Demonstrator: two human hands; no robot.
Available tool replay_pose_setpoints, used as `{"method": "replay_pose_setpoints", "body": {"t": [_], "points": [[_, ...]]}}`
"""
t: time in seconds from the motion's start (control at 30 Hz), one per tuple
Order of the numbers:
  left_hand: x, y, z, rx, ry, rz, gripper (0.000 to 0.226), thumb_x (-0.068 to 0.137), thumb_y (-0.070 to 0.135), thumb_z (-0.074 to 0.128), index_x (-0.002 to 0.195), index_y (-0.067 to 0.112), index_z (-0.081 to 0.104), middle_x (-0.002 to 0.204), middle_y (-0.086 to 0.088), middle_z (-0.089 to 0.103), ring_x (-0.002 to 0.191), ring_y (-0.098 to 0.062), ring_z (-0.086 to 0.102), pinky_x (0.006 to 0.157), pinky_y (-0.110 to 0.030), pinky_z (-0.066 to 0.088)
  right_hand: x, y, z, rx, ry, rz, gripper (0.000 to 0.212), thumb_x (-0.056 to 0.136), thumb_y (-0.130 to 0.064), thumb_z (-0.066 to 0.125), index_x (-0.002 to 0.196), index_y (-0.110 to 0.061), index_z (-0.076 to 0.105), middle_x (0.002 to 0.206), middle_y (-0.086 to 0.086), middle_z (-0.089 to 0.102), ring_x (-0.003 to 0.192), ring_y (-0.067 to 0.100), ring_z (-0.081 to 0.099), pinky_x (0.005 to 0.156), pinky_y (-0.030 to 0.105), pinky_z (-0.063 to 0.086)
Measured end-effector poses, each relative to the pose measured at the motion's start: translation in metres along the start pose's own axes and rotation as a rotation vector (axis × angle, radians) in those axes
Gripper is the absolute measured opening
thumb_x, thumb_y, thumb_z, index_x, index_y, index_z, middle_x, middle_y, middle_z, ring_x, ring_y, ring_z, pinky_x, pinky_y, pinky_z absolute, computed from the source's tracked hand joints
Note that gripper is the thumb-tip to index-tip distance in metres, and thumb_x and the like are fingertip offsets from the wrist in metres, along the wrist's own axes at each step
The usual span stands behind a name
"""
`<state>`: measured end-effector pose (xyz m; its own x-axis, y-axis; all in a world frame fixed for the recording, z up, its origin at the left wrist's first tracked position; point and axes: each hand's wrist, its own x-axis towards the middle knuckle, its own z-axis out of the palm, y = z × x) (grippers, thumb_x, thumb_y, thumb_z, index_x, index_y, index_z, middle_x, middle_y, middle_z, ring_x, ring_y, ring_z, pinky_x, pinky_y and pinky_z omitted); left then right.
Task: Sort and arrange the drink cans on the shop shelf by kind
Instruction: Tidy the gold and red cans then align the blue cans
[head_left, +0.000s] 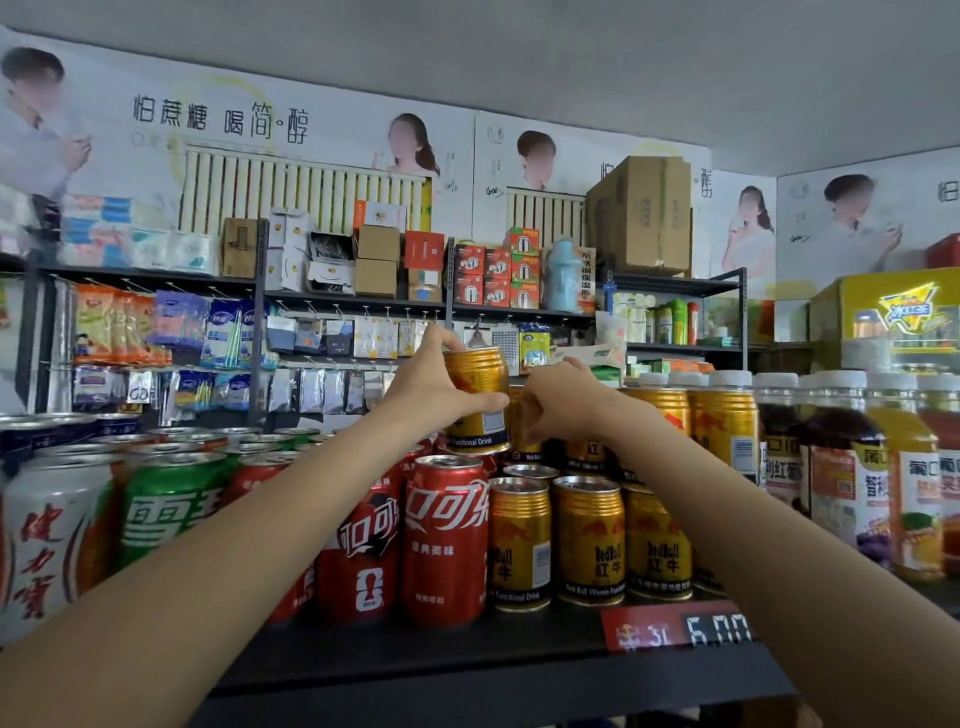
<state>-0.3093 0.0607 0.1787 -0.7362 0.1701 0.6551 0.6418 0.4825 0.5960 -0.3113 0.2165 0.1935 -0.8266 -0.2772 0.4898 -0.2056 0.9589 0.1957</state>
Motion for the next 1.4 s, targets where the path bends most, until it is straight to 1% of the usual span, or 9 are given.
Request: {"method": "replay_pose_setpoints", "body": {"t": [0.1, 0.27, 0.43, 0.73, 0.8, 0.9, 1.03, 1.2, 1.4], "points": [[0.005, 0.002, 0.008, 0.003, -0.01, -0.011, 0.059, 0.07, 0.033, 0.078, 0.107, 0.021, 0.034, 0.101, -0.001, 0.051, 0.091, -0.017, 0.053, 0.067, -0.027, 0.042, -0.013, 0.011, -0.008, 0.312, 0.037, -0.003, 0.026, 0.08, -0.018, 0.07, 0.104, -0.009, 0.064, 0.099, 0.001, 0.065, 0.097, 0.018, 0.061, 0.082, 0.025, 0.046], [0.02, 0.012, 0.029, 0.095, -0.056, 0.008, 0.06, 0.068, 0.035, 0.079, 0.104, 0.021, 0.033, 0.098, 0.0, 0.05, 0.087, -0.016, 0.052, 0.064, -0.025, 0.043, -0.028, 0.021, -0.01, 0.652, 0.08, 0.055, 0.092, 0.068, -0.021, 0.081, 0.142, -0.029, 0.026, 0.134, 0.005, 0.05, 0.109, 0.022, 0.055, 0.093, 0.037, 0.046], [0.033, 0.015, 0.049, 0.216, -0.098, 0.034, 0.061, 0.067, 0.037, 0.08, 0.104, 0.022, 0.034, 0.101, -0.001, 0.051, 0.09, -0.017, 0.051, 0.072, -0.028, 0.046, -0.026, 0.023, 0.001, 0.383, 0.185, 0.091, 0.076, 0.07, -0.022, 0.08, 0.134, -0.015, 0.04, 0.128, 0.006, 0.05, 0.091, 0.015, 0.049, 0.076, 0.025, 0.037], [0.038, 0.007, 0.055, 0.233, -0.248, -0.03, 0.047, 0.076, 0.039, 0.072, 0.103, 0.019, 0.038, 0.104, -0.001, 0.049, 0.096, -0.019, 0.049, 0.068, -0.027, 0.039, -0.019, 0.027, 0.008, 0.13, 0.134, 0.032, 0.047, 0.071, -0.018, 0.078, 0.111, -0.008, 0.056, 0.111, 0.007, 0.057, 0.099, 0.021, 0.054, 0.085, 0.034, 0.048], [0.04, 0.007, 0.042, 0.093, -0.351, -0.048, 0.033, 0.083, 0.034, 0.065, 0.104, 0.018, 0.046, 0.114, -0.006, 0.053, 0.102, -0.022, 0.054, 0.082, -0.032, 0.047, -0.017, 0.028, 0.009, 0.093, 0.125, 0.023, 0.041, 0.073, -0.015, 0.076, 0.109, -0.008, 0.058, 0.109, 0.007, 0.059, 0.1, 0.023, 0.055, 0.087, 0.037, 0.049], [0.037, 0.008, 0.02, -0.021, -0.455, -0.072, 0.019, 0.092, 0.016, 0.054, 0.111, 0.015, 0.053, 0.112, -0.007, 0.057, 0.094, -0.015, 0.058, 0.077, -0.02, 0.047, -0.015, 0.028, 0.002, 0.05, 0.083, 0.005, 0.032, 0.08, -0.018, 0.07, 0.109, -0.008, 0.061, 0.108, 0.007, 0.061, 0.099, 0.022, 0.057, 0.084, 0.033, 0.049], [0.037, 0.007, 0.016, 0.18, -0.349, 0.049, 0.017, 0.091, 0.012, 0.055, 0.106, 0.016, 0.059, 0.111, 0.0, 0.056, 0.098, -0.011, 0.05, 0.078, -0.024, 0.04, -0.013, 0.023, -0.008, 0.091, 0.05, 0.015, 0.035, 0.083, -0.037, 0.066, 0.104, -0.009, 0.068, 0.099, 0.006, 0.066, 0.091, 0.018, 0.06, 0.067, 0.021, 0.041], [0.042, 0.005, 0.024, 0.193, -0.269, 0.1, 0.005, 0.087, 0.014, 0.061, 0.092, 0.016, 0.06, 0.116, -0.002, 0.058, 0.106, -0.018, 0.057, 0.089, -0.033, 0.047, -0.01, 0.019, -0.008, 0.085, 0.071, 0.043, 0.036, 0.084, -0.035, 0.065, 0.105, -0.007, 0.067, 0.103, 0.007, 0.065, 0.094, 0.018, 0.058, 0.076, 0.024, 0.044], [0.042, 0.011, 0.029, 0.339, -0.239, 0.192, 0.014, 0.087, 0.019, 0.062, 0.099, 0.011, 0.059, 0.109, -0.001, 0.058, 0.09, -0.011, 0.05, 0.072, -0.021, 0.036, -0.012, 0.017, -0.013, 0.051, 0.09, 0.01, 0.03, 0.084, -0.025, 0.067, 0.109, -0.009, 0.067, 0.114, 0.001, 0.058, 0.103, 0.018, 0.055, 0.077, 0.022, 0.041]]}}
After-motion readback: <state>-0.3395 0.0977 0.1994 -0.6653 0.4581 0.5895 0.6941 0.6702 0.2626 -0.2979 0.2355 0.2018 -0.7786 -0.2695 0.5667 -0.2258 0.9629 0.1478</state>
